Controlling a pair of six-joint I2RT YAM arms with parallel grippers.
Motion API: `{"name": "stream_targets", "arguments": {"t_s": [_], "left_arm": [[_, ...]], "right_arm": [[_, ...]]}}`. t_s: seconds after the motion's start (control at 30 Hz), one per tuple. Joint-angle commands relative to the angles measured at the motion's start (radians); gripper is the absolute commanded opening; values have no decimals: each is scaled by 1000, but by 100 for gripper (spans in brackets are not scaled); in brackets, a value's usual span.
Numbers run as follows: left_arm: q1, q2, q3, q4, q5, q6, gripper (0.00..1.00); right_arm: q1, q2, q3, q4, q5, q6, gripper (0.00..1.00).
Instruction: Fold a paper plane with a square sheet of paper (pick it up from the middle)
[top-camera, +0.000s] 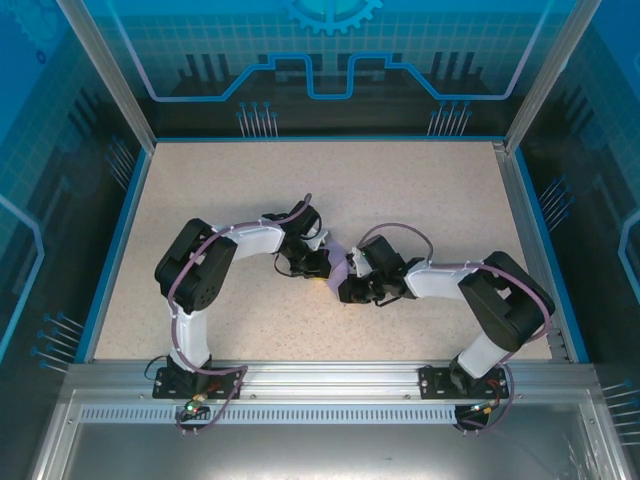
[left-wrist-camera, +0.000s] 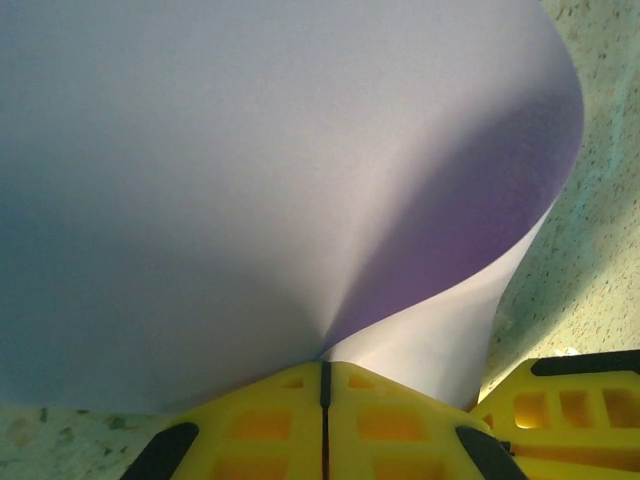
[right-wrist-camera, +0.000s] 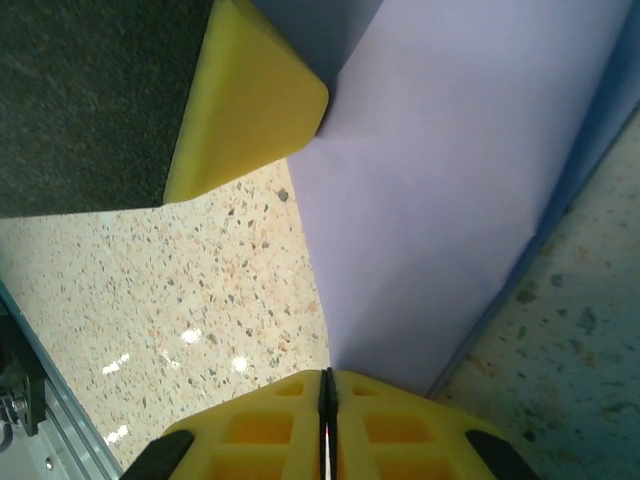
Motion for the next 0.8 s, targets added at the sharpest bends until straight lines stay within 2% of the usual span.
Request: {"name": "stream_targets", "arguments": {"t_s": [0.0,0.3,0.77], "left_arm": [[-3,42,-6,-72,-55,21,8],[-3,43,2,-86,-62,30,8],[-3,78,15,-95,-83,40,7]], "right_arm": [[17,19,28,-83,-8,-45,10],[19,43,29,-138,0,-81,9],[23,24,-26,-111,-37,-65,10]]}}
